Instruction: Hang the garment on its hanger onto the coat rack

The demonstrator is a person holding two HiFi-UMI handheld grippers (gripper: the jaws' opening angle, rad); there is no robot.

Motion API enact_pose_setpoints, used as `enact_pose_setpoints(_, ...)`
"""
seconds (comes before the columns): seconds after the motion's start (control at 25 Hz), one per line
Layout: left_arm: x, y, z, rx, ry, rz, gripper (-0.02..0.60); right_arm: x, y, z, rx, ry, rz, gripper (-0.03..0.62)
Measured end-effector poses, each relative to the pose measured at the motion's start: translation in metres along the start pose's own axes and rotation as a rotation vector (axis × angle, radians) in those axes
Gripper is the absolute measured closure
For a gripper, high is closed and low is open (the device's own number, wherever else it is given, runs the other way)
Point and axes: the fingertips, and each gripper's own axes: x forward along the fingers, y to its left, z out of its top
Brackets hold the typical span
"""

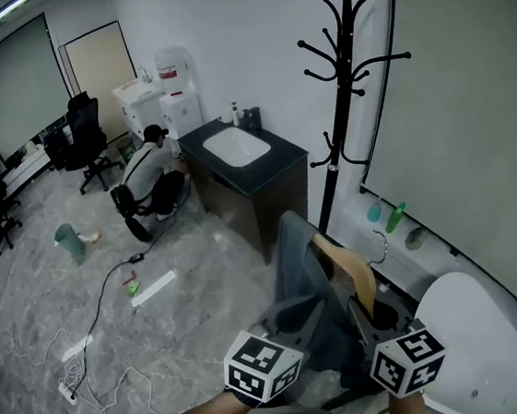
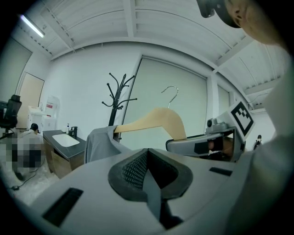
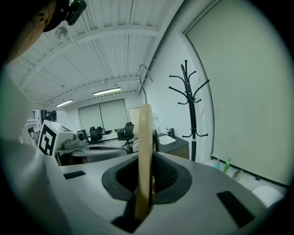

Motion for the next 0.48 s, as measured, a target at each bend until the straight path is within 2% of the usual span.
enact_pose_setpoints(0.24,0.034,0.068,0.026,0.038,0.001,-0.015,0.577,0.070,-0.023,0.028,0.015,-0.019,-0.037,0.540)
enact_pose_setpoints(0.48,0.069,0.113,0.037,0.038,0.016,-0.023,0.577,0.130,-0.048,0.049,0.033,-0.021,-0.036,0.540)
